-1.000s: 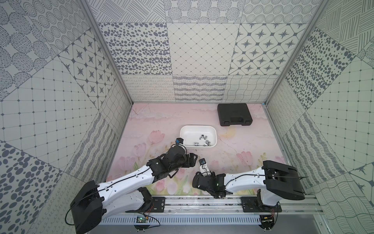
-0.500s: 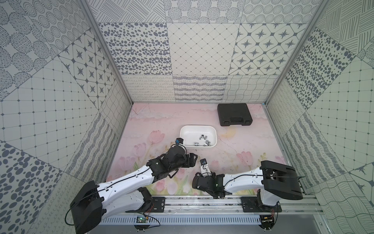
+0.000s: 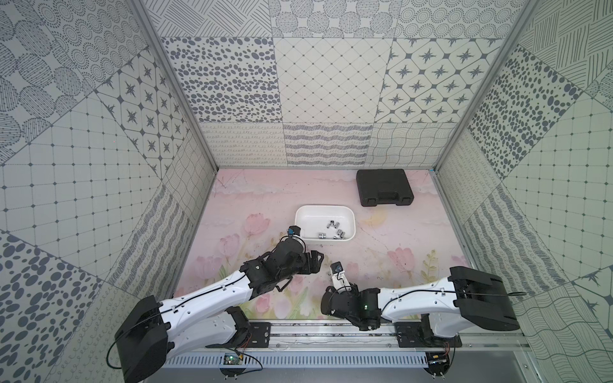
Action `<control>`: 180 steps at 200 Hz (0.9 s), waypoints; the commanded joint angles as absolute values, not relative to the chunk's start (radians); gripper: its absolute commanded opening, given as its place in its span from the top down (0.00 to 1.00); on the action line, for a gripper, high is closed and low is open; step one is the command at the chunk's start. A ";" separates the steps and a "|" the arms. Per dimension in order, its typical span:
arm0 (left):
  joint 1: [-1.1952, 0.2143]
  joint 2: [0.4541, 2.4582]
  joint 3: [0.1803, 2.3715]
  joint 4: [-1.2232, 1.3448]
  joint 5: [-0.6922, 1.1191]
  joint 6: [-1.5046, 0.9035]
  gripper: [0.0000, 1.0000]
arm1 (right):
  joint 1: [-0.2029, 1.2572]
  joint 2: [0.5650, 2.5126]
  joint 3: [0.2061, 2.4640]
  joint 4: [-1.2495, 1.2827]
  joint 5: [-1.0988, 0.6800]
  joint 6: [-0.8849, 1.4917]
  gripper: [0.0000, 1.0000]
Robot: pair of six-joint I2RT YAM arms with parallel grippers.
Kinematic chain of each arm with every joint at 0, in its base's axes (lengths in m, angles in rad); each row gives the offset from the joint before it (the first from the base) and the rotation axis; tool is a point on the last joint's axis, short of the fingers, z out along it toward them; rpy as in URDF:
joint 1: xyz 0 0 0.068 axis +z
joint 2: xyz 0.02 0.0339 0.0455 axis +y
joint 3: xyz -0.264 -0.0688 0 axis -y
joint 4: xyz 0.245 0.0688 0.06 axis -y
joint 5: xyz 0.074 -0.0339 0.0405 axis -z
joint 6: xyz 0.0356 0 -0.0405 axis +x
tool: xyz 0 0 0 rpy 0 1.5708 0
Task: Put the socket on the desktop into the storage box
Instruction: Place the socket head in the storage box.
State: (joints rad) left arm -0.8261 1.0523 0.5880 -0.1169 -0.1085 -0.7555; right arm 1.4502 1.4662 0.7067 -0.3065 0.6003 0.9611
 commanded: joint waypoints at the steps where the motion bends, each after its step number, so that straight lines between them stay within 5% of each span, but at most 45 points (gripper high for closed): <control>1: -0.834 1.055 0.583 -0.121 -0.125 -0.745 0.14 | 1.429 1.377 0.703 -0.304 0.629 0.883 0.92; 64: -0.835 1.044 0.580 -0.122 -0.135 -0.742 0.14 | 1.083 1.203 0.793 -0.255 0.356 0.643 0.91; 134: -0.834 1.049 0.581 -0.123 -0.130 -0.743 0.14 | 0.771 1.590 1.112 -0.236 0.081 0.553 0.88; 168: -0.835 1.047 0.578 -0.119 -0.124 -0.747 0.14 | 0.699 1.721 1.197 -0.238 0.059 0.542 0.76; 180: -0.834 1.051 0.580 -0.119 -0.120 -0.747 0.14 | 0.687 1.733 1.218 -0.259 0.059 0.530 0.62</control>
